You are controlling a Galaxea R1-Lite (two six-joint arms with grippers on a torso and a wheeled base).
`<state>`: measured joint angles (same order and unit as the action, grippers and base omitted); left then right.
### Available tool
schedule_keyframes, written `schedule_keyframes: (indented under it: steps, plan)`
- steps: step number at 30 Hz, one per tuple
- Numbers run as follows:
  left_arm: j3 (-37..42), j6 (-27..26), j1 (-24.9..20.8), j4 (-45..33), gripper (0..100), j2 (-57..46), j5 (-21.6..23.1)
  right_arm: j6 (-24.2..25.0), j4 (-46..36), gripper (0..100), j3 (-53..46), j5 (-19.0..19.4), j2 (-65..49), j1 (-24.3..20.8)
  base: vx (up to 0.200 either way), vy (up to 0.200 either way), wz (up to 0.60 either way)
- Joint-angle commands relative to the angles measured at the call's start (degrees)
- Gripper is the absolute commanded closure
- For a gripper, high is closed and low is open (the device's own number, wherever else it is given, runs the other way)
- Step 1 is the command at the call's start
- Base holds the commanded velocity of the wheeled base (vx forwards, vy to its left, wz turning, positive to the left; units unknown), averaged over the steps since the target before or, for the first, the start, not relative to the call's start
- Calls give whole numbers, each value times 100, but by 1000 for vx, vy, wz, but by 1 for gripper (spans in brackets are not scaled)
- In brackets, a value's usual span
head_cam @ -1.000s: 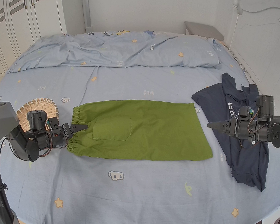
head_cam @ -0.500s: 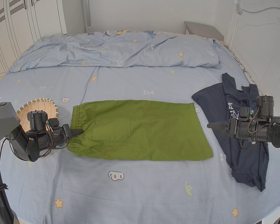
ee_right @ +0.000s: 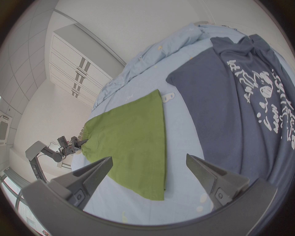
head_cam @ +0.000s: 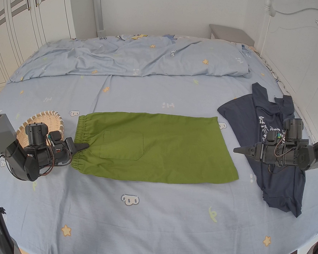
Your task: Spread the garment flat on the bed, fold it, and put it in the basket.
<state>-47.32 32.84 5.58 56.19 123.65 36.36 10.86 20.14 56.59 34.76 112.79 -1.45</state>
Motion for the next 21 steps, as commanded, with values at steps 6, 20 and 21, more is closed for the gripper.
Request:
schedule_keyframes:
  steps: [6, 20, 21]
  plan:
    - [21, 3, -13, -108, 100, -122, -7, 4, 8, 0, 362, 14, 806, -119, 0, 0, 0]
    - [21, 3, -22, -108, 100, -122, -7, 30, -19, 0, 863, 66, 1237, -321, 0, 0, 0]
    - [21, 3, -22, -108, 100, -122, -7, 39, -19, 0, 863, 75, 1246, -356, 0, 0, 0]
